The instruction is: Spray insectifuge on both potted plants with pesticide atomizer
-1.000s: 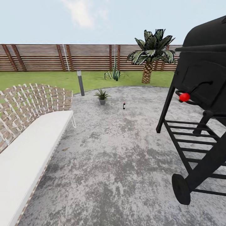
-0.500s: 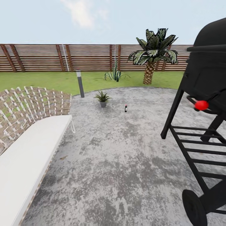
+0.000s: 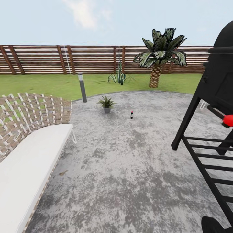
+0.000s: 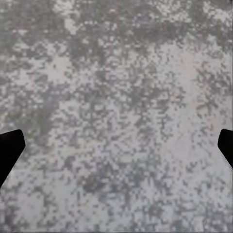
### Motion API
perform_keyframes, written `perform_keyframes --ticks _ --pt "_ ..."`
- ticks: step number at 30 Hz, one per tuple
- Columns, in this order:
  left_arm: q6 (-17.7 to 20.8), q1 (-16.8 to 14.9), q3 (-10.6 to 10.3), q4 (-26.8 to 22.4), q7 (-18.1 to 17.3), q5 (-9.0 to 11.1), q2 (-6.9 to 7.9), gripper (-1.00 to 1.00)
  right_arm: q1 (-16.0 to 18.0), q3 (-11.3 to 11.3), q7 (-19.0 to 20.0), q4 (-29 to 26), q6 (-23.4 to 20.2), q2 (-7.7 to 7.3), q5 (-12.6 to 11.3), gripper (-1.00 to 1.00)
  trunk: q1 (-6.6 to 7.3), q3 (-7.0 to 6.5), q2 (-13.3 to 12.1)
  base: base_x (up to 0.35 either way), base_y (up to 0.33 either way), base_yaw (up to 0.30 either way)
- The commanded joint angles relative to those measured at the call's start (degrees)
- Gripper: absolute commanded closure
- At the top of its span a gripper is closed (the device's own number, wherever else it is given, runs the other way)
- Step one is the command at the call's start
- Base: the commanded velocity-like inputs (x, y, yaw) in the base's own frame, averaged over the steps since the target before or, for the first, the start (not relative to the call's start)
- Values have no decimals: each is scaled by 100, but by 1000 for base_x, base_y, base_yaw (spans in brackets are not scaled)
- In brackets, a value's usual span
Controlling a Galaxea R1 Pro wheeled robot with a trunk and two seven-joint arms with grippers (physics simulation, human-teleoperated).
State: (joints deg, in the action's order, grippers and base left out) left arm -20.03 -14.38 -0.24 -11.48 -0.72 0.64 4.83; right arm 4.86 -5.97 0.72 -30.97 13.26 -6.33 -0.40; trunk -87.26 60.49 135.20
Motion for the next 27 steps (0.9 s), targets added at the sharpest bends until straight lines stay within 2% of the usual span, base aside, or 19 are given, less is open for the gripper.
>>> perform_keyframes --ticks 1,27 --pt "-18 -3 -2 5 -7 7 1 -100 1 -10 8 3 18 1 -4 -100 -2 5 1 336 73 0" --pt "-18 -3 -3 5 -7 7 1 -100 1 -10 8 3 18 2 -4 -100 -2 5 1 337 12 0"
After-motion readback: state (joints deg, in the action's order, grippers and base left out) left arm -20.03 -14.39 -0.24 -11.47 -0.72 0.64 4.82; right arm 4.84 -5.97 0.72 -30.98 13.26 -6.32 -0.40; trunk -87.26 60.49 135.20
